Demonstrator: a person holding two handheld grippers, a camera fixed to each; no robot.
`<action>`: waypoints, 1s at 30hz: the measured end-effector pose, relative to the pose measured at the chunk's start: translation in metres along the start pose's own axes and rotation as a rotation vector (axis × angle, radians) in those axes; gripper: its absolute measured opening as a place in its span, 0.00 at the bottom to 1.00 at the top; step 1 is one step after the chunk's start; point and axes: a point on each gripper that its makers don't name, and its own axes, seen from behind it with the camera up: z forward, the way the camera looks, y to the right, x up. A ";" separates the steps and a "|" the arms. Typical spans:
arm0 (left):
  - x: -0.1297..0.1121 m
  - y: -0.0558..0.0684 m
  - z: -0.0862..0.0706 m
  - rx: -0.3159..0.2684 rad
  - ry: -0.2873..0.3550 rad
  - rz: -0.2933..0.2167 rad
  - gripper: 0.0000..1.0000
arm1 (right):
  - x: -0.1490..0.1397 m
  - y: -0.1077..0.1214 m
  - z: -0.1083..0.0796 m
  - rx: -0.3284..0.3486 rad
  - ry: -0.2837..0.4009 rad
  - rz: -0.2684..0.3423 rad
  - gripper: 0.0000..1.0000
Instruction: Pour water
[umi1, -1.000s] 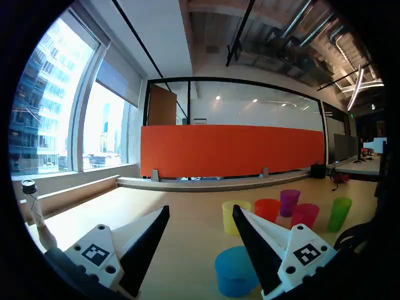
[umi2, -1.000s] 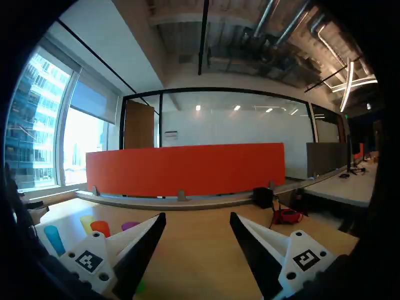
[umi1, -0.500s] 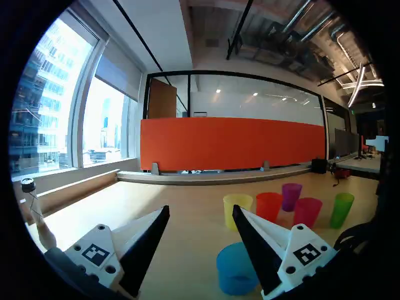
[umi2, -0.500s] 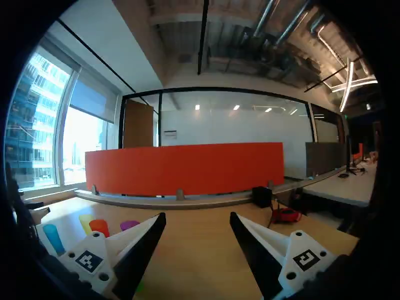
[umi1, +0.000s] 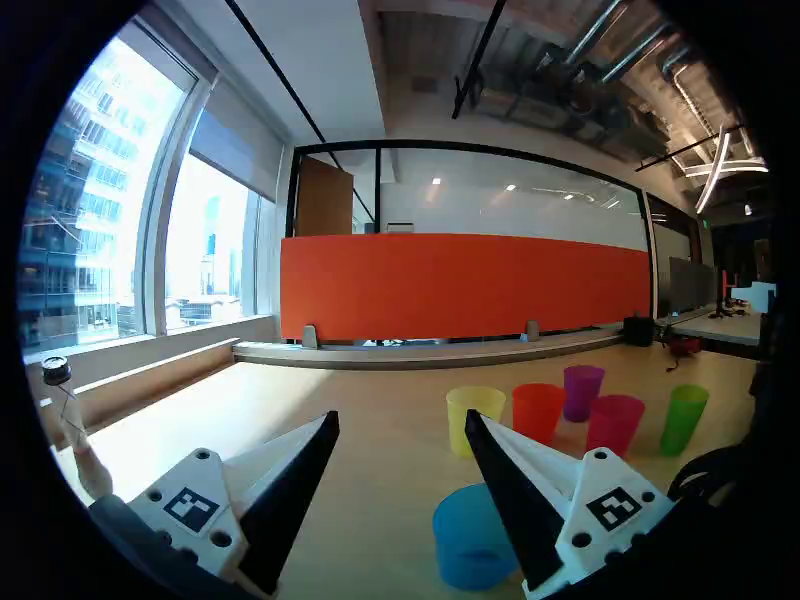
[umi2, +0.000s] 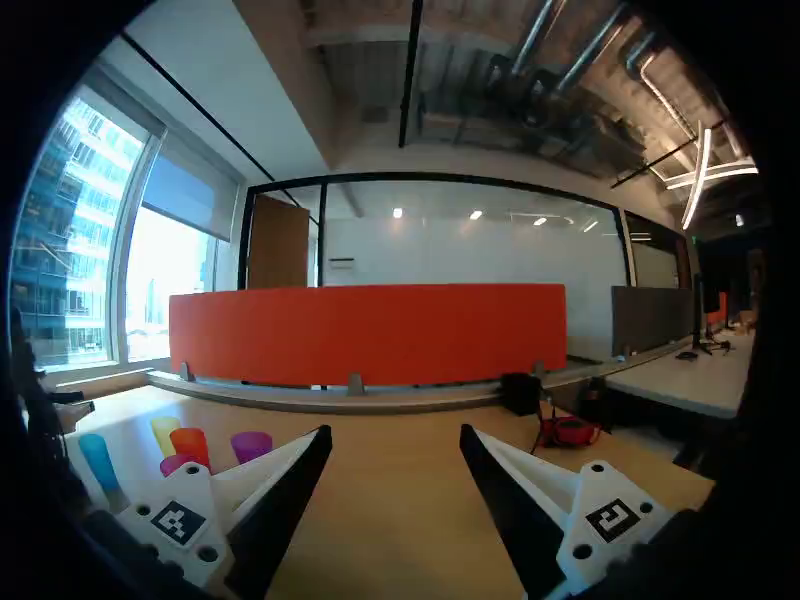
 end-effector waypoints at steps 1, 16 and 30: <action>0.000 0.000 0.000 0.000 0.000 0.000 0.94 | -0.001 0.000 0.001 0.003 0.000 -0.001 0.99; 0.000 0.000 0.000 0.000 0.000 0.000 0.94 | -0.028 -0.007 0.023 0.015 0.005 -0.026 0.99; 0.000 0.000 0.000 0.000 0.000 0.001 0.94 | -0.053 -0.015 0.036 0.001 -0.023 -0.019 0.99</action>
